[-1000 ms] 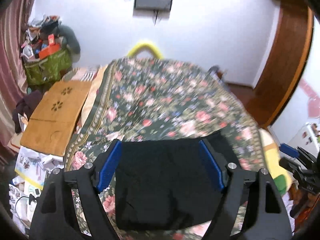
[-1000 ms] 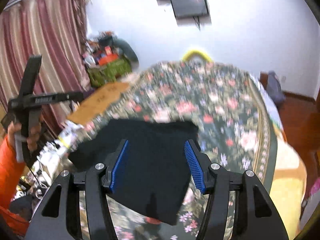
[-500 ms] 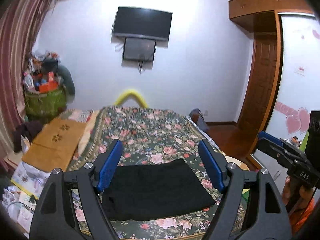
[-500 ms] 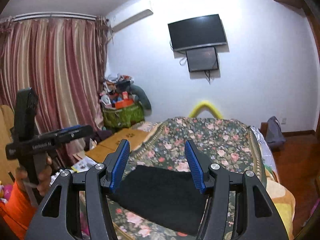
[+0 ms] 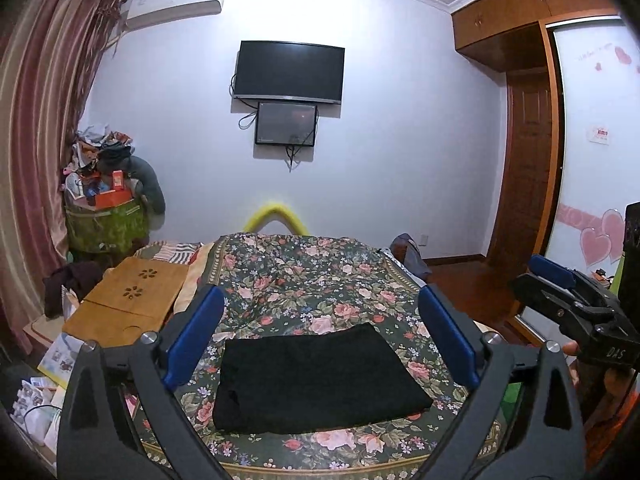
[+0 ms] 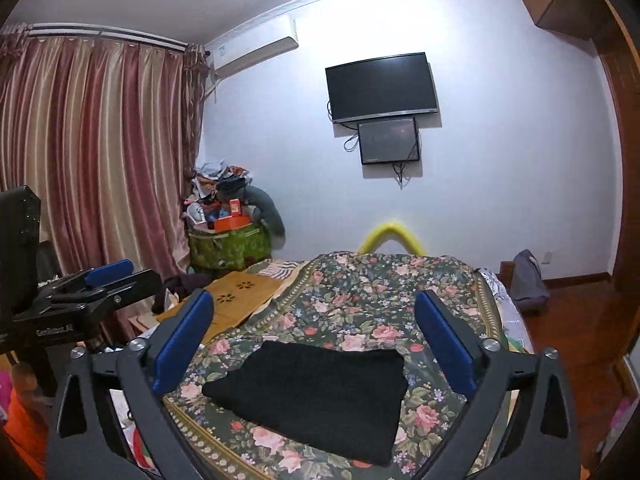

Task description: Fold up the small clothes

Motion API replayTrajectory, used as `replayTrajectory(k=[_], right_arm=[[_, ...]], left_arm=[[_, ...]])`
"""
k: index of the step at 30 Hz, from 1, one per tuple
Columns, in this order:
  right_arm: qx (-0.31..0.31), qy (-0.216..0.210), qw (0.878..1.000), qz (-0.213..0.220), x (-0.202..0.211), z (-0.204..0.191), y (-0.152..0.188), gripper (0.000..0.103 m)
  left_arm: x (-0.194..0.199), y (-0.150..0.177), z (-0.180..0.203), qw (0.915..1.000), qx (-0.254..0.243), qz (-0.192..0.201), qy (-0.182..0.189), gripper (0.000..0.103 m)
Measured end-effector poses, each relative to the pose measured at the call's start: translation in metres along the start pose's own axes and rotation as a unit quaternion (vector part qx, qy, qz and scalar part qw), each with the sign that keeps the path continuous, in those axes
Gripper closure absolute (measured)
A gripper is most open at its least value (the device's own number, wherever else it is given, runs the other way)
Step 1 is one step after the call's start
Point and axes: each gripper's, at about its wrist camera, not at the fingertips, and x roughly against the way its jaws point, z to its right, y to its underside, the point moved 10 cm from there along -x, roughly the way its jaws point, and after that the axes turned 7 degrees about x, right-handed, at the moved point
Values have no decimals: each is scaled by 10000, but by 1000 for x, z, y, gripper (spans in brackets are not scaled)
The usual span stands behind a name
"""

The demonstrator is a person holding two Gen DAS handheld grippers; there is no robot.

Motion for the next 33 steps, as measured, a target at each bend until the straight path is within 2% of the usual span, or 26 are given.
replayTrajectory(k=[13, 33], right_arm=[[-23, 36, 10000, -52, 1, 1, 6, 2], [-77, 73, 9999, -125, 3, 5, 10, 1]], left_arm=[[1, 2, 3, 9999, 0, 34, 100, 1], [-7, 5, 5, 10000, -3, -38, 38, 1]])
